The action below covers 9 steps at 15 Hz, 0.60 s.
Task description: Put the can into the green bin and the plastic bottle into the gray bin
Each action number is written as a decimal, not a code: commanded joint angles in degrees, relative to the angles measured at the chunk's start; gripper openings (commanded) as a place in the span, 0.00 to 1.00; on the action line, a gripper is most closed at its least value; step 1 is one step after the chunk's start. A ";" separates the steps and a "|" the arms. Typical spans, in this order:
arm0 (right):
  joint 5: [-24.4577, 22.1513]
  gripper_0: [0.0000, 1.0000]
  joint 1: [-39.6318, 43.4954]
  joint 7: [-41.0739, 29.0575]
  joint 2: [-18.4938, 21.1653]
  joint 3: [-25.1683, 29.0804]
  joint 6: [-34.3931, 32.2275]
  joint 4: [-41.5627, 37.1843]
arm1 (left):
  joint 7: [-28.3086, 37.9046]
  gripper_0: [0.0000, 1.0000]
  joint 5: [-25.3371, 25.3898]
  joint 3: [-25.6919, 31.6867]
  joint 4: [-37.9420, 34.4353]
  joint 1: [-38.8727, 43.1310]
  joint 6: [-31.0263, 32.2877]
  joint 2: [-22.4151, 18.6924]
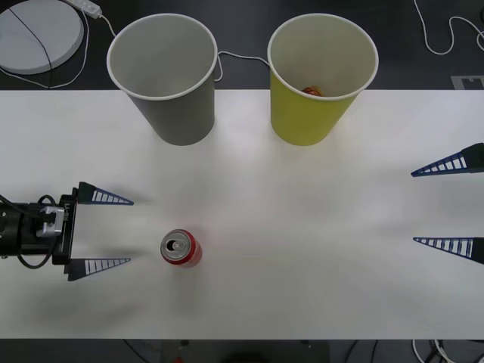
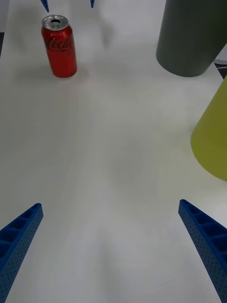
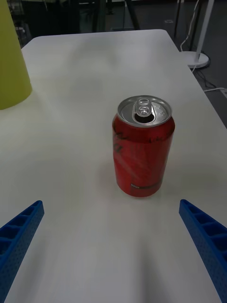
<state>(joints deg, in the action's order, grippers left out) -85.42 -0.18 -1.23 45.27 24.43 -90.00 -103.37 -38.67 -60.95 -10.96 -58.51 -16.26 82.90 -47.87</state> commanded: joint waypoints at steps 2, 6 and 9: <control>-0.01 1.00 0.00 0.00 0.00 0.00 0.00 0.01 | -1.67 1.00 0.22 -1.17 2.96 0.00 0.77 2.52; -0.01 1.00 0.00 0.00 0.00 0.00 0.00 0.01 | -1.76 1.00 0.31 -1.61 3.84 0.09 0.77 4.27; -0.01 1.00 0.00 0.00 0.00 0.00 0.00 0.01 | -1.85 1.00 0.31 -1.61 5.07 0.17 0.68 6.38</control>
<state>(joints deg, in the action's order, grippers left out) -85.42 -0.18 -1.23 45.27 24.43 -90.00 -103.37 -40.44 -60.64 -12.57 -54.04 -16.11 83.61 -42.21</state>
